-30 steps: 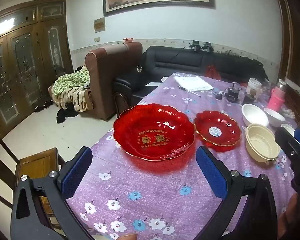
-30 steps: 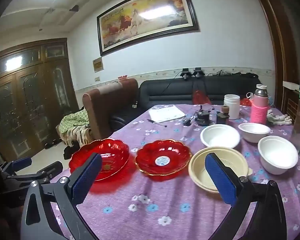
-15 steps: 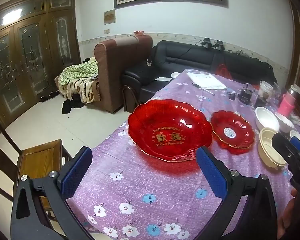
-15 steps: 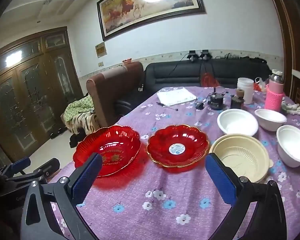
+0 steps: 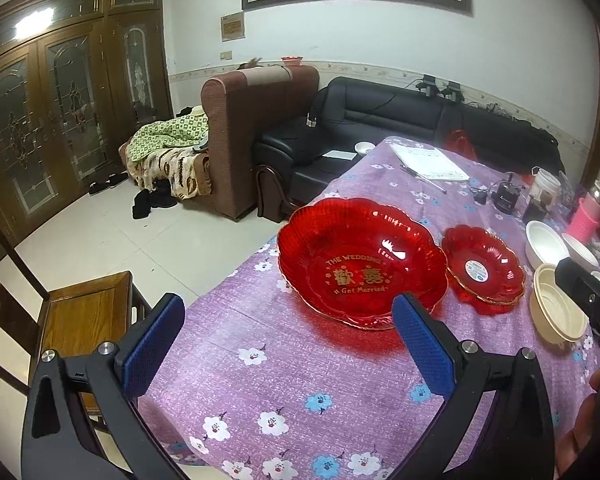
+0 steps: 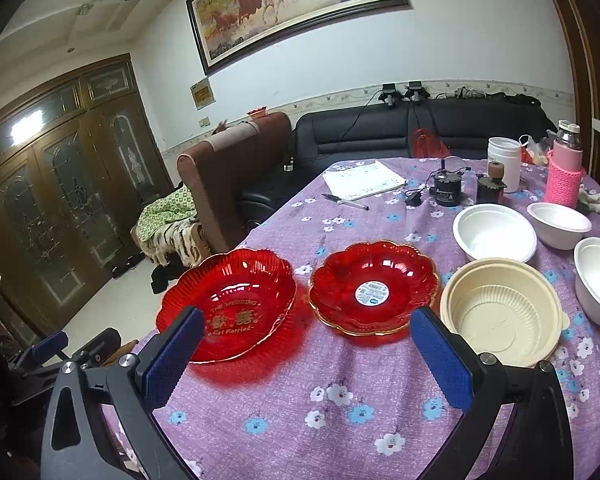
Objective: Organize plates and bowls
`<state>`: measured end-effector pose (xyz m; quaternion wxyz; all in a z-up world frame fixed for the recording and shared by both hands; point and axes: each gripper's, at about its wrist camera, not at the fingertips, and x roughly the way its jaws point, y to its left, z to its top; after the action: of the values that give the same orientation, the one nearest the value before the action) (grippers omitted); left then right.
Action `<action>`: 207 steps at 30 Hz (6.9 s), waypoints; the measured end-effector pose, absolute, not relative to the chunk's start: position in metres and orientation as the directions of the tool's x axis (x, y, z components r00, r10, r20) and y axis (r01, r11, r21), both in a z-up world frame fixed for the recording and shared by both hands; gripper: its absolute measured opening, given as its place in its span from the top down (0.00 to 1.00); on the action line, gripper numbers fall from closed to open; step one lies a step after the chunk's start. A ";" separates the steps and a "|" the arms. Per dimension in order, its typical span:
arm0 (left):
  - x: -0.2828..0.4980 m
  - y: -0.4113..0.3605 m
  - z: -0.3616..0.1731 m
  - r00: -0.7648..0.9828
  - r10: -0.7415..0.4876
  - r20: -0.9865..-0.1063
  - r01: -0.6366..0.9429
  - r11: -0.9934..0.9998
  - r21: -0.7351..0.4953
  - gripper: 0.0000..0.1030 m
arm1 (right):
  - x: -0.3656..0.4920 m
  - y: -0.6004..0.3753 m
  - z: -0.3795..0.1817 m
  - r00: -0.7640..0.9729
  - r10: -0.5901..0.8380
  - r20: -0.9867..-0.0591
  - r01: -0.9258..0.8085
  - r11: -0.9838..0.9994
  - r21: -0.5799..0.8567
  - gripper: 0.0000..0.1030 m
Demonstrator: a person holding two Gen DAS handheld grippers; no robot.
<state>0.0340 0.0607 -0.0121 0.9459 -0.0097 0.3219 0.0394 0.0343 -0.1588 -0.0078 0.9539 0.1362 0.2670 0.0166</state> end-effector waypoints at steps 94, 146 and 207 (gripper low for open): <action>0.169 0.068 -0.107 0.538 0.002 -0.843 -0.127 0.989 -0.078 0.80 | 0.189 -0.134 -0.142 0.512 0.526 -0.679 0.157 0.720 0.676 0.82; 0.212 -0.060 -0.042 0.418 -0.213 -0.883 0.114 0.977 -0.181 0.26 | 0.122 -0.273 -0.164 0.717 0.507 -0.479 0.335 0.352 0.874 0.43; 0.211 -0.085 -0.083 0.355 -0.193 -0.915 0.146 0.978 -0.149 0.87 | 0.131 -0.263 -0.161 0.708 0.498 -0.500 0.279 0.454 0.846 0.85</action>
<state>0.2110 -0.0848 -0.0828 0.8230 -0.0208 0.5583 -0.1029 0.1307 -0.2632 -0.1607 0.7656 0.5177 0.3752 0.0715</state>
